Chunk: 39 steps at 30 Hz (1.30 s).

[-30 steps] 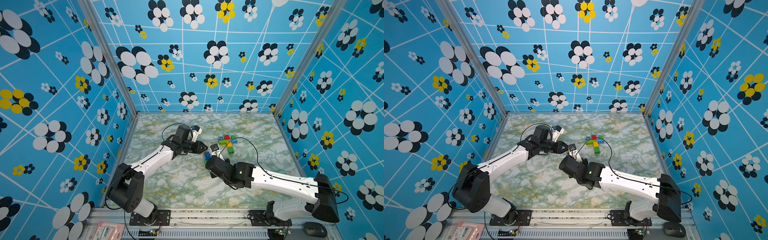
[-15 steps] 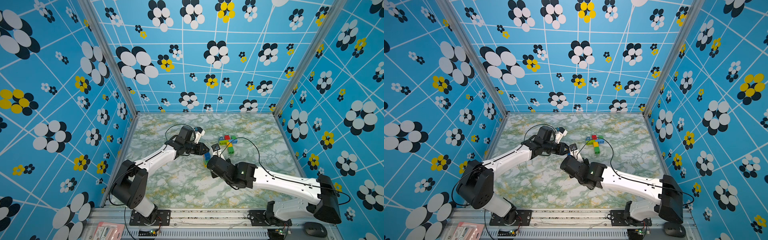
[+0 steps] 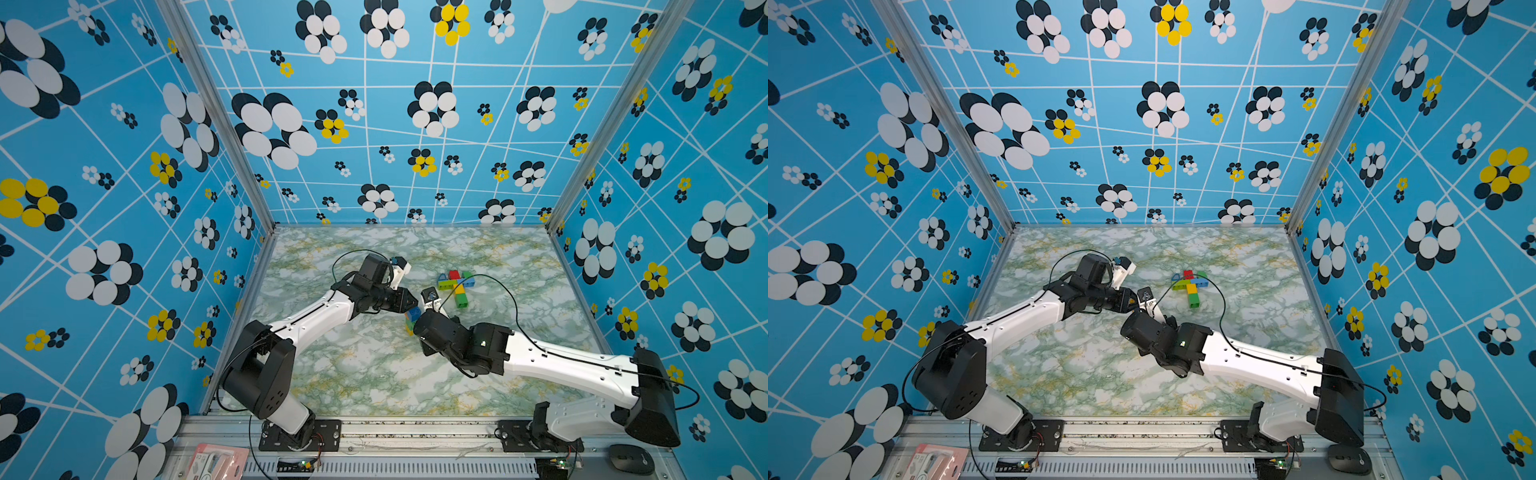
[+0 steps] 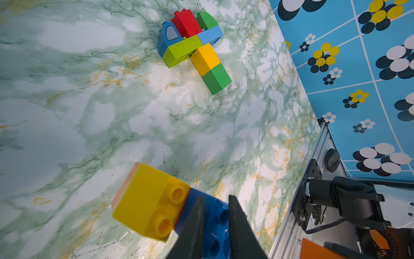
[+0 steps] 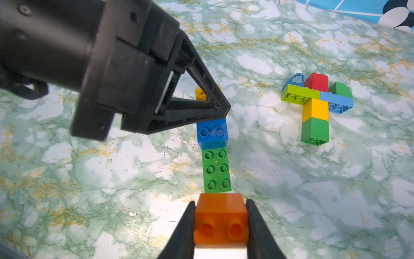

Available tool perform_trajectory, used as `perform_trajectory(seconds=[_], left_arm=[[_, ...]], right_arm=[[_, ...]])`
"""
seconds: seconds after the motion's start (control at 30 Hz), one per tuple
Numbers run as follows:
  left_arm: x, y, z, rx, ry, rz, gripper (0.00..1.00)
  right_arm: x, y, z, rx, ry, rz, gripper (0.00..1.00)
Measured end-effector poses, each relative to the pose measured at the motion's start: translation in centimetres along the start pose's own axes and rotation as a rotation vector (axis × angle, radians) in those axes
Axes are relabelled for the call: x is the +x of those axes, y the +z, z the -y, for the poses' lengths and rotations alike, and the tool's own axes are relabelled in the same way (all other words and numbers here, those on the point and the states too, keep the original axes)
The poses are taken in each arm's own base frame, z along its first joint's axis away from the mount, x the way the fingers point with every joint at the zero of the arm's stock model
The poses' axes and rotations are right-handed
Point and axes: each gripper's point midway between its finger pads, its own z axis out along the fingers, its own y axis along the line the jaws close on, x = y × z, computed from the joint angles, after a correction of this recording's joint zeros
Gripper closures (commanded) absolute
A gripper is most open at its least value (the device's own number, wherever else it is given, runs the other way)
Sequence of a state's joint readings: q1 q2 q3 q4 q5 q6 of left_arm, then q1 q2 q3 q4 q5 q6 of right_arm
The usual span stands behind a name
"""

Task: Assemble a fork with lego
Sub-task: Assemble the lego brick with the lego brick.

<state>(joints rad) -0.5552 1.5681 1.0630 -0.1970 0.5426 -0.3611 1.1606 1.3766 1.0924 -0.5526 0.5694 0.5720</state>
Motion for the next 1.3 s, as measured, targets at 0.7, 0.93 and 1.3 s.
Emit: perform_trajectory(seconds=[0.7, 0.93, 1.3], left_arm=[[0.2, -0.2, -0.2, -0.011, 0.0, 0.006, 0.79], [0.2, -0.1, -0.2, -0.009, 0.003, 0.01, 0.78], [0.2, -0.1, -0.2, -0.009, 0.003, 0.011, 0.78]], right_arm=[[0.6, 2.3, 0.6, -0.143, -0.175, -0.029, 1.0], [1.6, 3.5, 0.1, -0.154, -0.194, -0.081, 1.0], [2.1, 5.1, 0.0, -0.144, -0.192, -0.109, 1.0]])
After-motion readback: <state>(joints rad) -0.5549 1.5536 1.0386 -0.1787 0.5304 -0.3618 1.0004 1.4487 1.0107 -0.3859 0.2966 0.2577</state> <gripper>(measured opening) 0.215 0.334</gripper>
